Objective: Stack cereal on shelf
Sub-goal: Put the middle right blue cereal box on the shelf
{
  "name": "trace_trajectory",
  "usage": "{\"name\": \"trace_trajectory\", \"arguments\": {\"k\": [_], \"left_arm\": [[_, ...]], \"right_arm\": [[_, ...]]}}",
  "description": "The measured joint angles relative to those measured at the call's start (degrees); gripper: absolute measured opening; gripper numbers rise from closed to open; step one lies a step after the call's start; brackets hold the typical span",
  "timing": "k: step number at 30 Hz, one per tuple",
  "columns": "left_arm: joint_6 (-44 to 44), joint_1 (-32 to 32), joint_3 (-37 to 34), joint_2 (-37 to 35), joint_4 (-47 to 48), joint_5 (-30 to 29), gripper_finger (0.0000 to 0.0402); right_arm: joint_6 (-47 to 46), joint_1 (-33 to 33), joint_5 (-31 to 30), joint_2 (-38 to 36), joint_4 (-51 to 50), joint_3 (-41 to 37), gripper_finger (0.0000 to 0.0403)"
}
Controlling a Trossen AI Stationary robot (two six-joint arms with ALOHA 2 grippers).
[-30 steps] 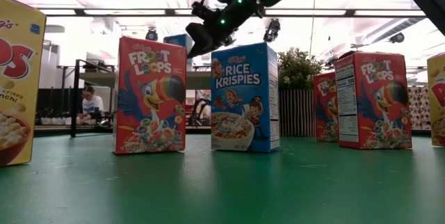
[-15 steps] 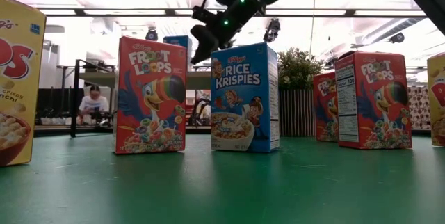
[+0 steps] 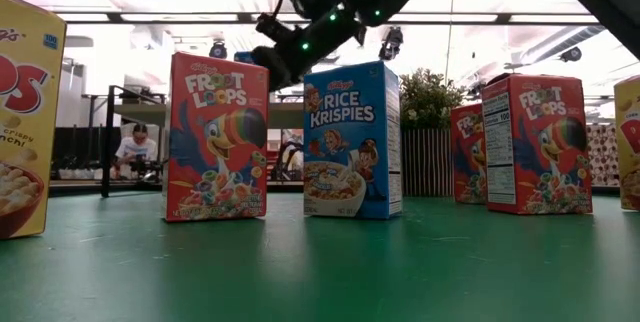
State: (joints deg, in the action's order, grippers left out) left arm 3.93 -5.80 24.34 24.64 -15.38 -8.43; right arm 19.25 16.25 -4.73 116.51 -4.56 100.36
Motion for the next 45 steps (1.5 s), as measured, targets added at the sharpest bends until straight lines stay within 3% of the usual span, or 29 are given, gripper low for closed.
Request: {"name": "trace_trajectory", "arguments": {"k": [16,45], "left_arm": [[0.0,0.0,0.0,0.0,0.0,0.0,0.0000],[0.1,0.0,0.0,0.0,0.0,0.0,0.0000]], "right_arm": [[0.1,1.2,-1.9,2.8,8.0,0.2,0.0012],[0.9,4.0,-2.8,3.6,9.6,0.2,0.0012]]}}
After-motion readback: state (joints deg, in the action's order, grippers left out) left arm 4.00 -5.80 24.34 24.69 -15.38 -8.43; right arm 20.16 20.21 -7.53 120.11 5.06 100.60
